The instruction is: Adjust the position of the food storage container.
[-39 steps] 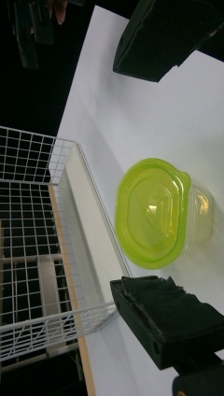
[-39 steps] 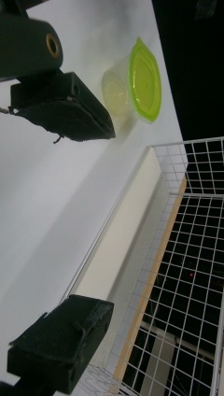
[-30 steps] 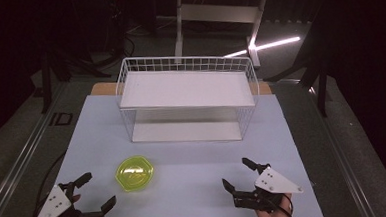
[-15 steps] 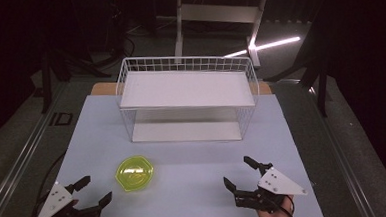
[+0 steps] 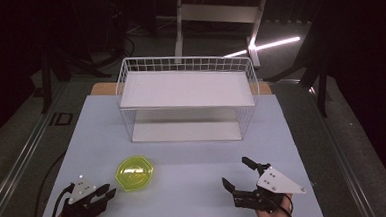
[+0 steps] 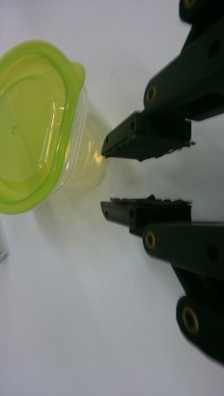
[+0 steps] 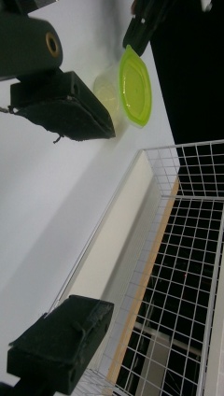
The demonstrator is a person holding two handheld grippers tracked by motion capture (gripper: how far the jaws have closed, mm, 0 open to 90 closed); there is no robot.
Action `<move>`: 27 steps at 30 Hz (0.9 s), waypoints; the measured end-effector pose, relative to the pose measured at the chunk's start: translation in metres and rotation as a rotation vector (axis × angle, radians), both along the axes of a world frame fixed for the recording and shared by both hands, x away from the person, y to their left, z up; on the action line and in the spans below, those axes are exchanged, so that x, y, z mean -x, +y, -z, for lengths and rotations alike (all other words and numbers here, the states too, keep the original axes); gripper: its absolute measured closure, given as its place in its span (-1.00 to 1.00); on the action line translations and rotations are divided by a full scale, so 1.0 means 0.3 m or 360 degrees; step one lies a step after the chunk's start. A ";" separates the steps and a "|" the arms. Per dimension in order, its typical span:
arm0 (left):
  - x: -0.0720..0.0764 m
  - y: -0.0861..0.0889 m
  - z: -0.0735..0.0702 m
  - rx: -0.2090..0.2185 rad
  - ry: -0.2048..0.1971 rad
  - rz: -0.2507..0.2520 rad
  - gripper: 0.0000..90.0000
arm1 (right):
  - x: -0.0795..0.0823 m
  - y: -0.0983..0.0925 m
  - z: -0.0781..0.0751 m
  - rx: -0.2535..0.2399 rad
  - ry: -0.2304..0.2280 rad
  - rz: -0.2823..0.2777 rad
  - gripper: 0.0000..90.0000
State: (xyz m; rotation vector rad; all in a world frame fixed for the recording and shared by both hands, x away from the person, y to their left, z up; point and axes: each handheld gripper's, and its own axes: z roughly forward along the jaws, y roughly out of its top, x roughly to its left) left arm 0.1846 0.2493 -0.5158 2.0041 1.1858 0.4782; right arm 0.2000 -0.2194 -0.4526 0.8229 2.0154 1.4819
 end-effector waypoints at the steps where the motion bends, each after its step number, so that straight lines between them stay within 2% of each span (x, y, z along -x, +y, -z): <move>1: -0.009 -0.008 0.006 -0.0047 0.0001 0.0009 0.62 | 0.000 0.001 0.000 0.0003 -0.0001 0.0000 -0.68; 2: -0.017 -0.015 0.010 -0.0072 0.0009 0.0037 0.70 | -0.001 0.002 0.001 0.0006 0.0000 -0.0005 -0.68; 4: -0.032 -0.028 0.018 -0.0069 0.0027 0.0060 0.84 | 0.000 0.003 0.002 0.0015 0.0002 -0.0001 -0.68; 8: -0.054 -0.047 0.022 -0.0063 0.0050 0.0090 0.96 | 0.000 0.002 0.003 0.0015 0.0001 0.0002 -0.68; 9: -0.070 -0.059 0.028 -0.0106 0.0039 0.0103 0.96 | -0.001 0.001 0.003 0.0014 -0.0001 0.0004 -0.68; 10: -0.078 -0.063 0.031 -0.0118 0.0035 0.0098 1.00 | -0.003 0.001 0.004 0.0016 -0.0001 0.0013 -0.68; 14: -0.115 -0.080 0.041 -0.0131 0.0041 0.0105 1.00 | -0.001 0.001 0.004 0.0023 0.0000 0.0012 -0.68; 16: -0.137 -0.088 0.041 -0.0088 0.0068 0.0090 1.00 | 0.000 0.000 0.004 0.0023 -0.0001 0.0012 -0.68; 19: -0.167 -0.107 0.037 -0.0085 0.0052 0.0116 1.00 | -0.001 -0.001 0.006 0.0024 0.0009 0.0011 -0.68; 27: -0.232 -0.152 0.041 -0.0072 0.0058 0.0159 1.00 | 0.000 -0.002 0.007 0.0029 0.0013 0.0008 -0.68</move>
